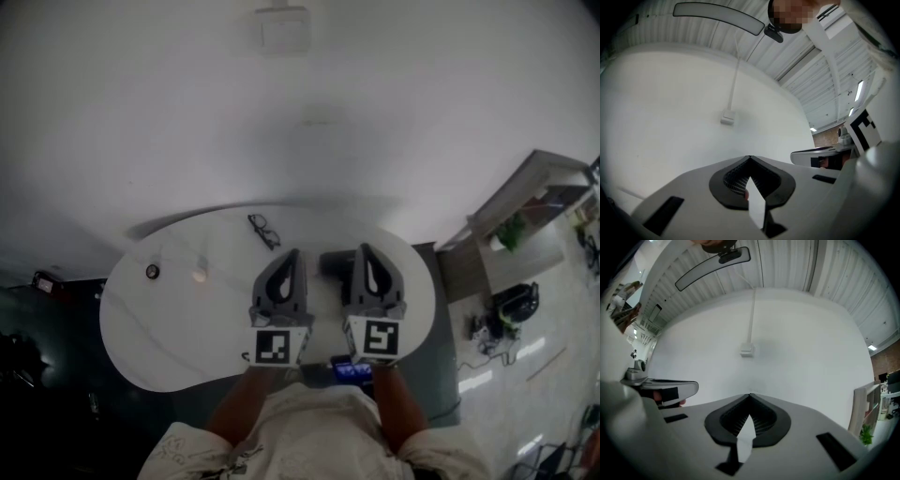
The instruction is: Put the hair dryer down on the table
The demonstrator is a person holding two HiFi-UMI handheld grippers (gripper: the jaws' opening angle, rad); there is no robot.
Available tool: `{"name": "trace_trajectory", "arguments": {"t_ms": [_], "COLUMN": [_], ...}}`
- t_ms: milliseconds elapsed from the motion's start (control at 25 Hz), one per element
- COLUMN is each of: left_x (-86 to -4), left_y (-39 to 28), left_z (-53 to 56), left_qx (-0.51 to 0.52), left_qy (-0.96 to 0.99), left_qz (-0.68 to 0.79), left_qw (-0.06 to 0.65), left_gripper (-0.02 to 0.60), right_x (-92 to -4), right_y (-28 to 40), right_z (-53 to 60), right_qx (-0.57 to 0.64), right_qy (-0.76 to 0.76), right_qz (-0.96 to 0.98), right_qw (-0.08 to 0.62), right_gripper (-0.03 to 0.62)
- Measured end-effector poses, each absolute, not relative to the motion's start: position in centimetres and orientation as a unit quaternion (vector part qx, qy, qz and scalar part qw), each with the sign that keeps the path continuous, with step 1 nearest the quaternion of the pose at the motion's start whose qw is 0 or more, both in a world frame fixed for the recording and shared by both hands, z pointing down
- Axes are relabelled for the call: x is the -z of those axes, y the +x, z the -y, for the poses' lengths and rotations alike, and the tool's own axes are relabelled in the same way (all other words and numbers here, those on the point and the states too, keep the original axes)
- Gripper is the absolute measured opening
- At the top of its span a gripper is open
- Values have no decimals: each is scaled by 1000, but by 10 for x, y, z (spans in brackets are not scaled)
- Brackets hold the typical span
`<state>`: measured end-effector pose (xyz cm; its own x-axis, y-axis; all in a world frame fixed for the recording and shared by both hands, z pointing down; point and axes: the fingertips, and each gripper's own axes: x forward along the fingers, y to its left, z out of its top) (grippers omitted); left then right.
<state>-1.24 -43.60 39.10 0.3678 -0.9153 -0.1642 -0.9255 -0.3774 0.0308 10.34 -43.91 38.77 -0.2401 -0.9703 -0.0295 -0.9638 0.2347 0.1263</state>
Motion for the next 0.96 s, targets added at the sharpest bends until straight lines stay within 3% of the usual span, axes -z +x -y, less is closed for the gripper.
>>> {"name": "trace_trajectory", "arguments": {"t_ms": [960], "left_x": [-392], "left_y": [-7], "left_z": [435], "left_qx": [-73], "left_qy": [-826], "left_qz": [-558], "left_qw": [47], "left_gripper": [-3], "right_x": [-398], "right_y": [116], "right_z": [442], "right_qx": [56], "right_qy": [625], "right_qz": [777], "right_qw": [49], "right_gripper": [5]}}
